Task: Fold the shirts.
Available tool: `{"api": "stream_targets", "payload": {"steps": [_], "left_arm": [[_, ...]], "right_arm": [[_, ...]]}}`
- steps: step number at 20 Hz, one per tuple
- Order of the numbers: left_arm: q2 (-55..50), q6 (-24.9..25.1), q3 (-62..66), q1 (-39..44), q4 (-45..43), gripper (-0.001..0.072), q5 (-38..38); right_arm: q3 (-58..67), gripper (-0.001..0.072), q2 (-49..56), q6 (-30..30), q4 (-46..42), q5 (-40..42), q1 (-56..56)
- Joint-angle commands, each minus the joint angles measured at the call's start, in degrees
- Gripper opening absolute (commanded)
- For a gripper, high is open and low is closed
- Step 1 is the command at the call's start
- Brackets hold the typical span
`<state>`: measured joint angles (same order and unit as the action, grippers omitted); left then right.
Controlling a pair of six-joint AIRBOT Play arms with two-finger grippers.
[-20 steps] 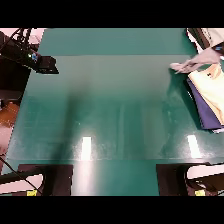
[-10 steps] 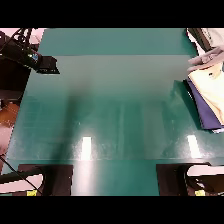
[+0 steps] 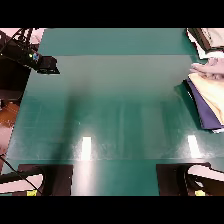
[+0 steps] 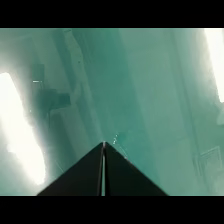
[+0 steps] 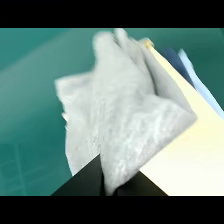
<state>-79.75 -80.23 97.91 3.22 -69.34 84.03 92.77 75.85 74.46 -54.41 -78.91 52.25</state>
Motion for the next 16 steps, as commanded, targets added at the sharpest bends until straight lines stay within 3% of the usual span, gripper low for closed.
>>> {"api": "stream_targets", "payload": {"steps": [1, 4, 5, 7, 8, 12, 16], "left_arm": [[-0.02, 1.2, 0.0, 0.02, -0.02, 0.0023, 0.02], [-0.02, 1.99, 0.0, 0.02, -0.02, 0.0023, 0.0], [-0.02, 2.71, 0.0, 0.02, -0.02, 0.0023, 0.0], [-0.02, 2.71, 0.0, 0.02, -0.04, 0.0023, 0.0], [-0.02, 2.71, 0.0, 0.02, -0.02, 0.0023, -0.02], [-0.02, 2.69, 0.0, 0.02, 0.0, 0.0023, -0.28], [-0.02, 2.6, 0.0, 0.02, 0.0, 0.0024, -1.81]], "right_arm": [[-8.92, 0.0014, -5.29, 2.73, -8.92, -2.86, 3.54], [-15.82, 0.0027, -8.98, 4.17, -10.58, -3.56, 7.17], [-17.86, 0.0114, -9.99, 4.17, -10.91, -3.98, 8.39], [-21.53, 0.0451, -11.58, 4.17, -11.76, -3.91, 11.04], [-22.6, 0.0516, -12.0, 4.17, -11.74, -4.07, 12.46], [-23.23, 0.0513, -12.96, 5.03, -6.75, -4.79, 13.2], [-23.23, 0.051, -13.68, 5.03, -1.77, -6.43, 2.08]]}}
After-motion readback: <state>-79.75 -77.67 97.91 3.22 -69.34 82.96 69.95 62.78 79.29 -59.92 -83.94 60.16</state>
